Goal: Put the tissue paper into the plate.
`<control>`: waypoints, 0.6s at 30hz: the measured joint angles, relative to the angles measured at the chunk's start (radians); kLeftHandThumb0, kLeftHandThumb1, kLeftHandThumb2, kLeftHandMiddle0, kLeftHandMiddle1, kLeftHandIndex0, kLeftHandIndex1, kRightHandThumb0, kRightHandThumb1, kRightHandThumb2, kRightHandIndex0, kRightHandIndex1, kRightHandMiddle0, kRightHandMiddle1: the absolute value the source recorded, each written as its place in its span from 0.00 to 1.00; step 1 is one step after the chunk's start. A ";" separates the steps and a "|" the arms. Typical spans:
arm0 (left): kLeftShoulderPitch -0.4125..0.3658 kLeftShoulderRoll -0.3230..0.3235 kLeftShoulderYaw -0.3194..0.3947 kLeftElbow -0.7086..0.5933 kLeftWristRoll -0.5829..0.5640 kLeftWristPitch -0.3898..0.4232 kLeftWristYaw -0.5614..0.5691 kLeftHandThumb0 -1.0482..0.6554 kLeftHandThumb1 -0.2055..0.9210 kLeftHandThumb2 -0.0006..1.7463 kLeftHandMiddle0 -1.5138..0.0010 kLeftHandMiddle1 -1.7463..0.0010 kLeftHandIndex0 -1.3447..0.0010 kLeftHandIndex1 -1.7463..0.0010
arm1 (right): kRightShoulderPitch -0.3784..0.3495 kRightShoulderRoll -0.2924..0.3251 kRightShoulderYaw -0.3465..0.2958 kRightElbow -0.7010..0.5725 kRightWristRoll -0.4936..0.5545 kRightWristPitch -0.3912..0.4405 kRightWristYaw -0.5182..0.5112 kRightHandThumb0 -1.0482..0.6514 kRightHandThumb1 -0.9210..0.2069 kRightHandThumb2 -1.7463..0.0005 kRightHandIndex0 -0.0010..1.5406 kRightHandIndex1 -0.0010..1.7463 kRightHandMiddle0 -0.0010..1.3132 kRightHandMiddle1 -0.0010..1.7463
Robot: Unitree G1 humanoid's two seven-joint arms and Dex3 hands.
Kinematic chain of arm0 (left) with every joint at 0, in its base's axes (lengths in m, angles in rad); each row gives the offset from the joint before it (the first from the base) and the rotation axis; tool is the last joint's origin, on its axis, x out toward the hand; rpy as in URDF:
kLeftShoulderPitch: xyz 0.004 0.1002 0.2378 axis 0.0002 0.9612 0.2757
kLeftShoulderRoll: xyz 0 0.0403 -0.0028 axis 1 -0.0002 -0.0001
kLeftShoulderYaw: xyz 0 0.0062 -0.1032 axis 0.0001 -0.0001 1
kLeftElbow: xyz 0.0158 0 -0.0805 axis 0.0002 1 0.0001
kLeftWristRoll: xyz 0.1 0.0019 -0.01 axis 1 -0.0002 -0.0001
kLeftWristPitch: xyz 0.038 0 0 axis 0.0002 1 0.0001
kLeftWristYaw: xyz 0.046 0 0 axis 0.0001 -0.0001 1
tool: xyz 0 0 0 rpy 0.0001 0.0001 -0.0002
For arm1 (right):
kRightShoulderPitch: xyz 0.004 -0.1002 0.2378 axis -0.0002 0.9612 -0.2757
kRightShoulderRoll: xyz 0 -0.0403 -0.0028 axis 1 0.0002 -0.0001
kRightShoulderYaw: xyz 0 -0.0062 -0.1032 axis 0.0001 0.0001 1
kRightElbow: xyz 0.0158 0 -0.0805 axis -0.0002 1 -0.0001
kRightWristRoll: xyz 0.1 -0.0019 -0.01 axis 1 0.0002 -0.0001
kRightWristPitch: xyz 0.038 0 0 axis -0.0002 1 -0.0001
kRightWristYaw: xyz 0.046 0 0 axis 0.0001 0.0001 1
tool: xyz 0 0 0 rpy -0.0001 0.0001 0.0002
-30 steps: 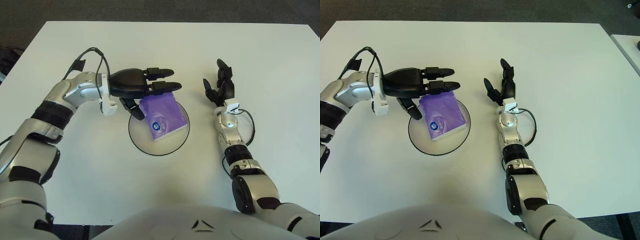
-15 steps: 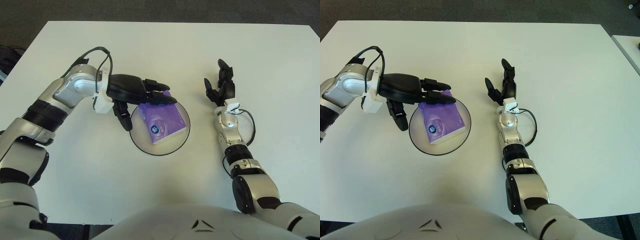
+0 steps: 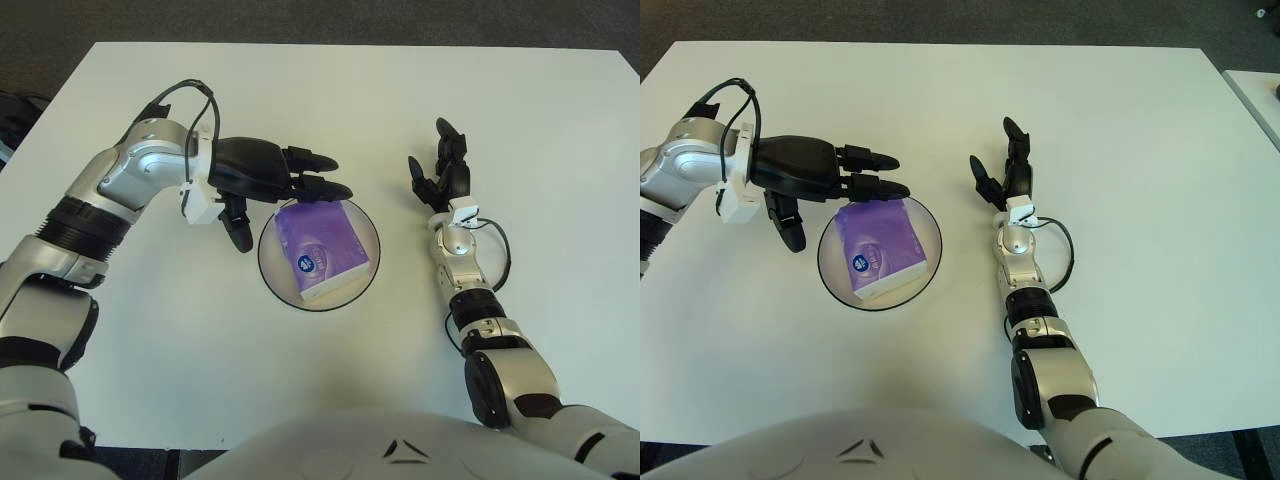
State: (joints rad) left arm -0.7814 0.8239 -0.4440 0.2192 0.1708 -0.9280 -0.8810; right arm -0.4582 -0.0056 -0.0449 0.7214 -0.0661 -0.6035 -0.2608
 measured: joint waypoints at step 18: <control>-0.057 -0.144 0.127 0.315 -0.370 0.150 -0.145 0.66 0.56 0.71 1.00 1.00 1.00 1.00 | -0.002 0.000 0.003 0.002 0.000 0.001 0.000 0.24 0.01 0.80 0.24 0.01 0.00 0.28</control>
State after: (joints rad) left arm -0.8384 0.6802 -0.3172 0.5344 -0.1989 -0.7785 -1.0256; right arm -0.4599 -0.0053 -0.0418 0.7235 -0.0661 -0.6029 -0.2606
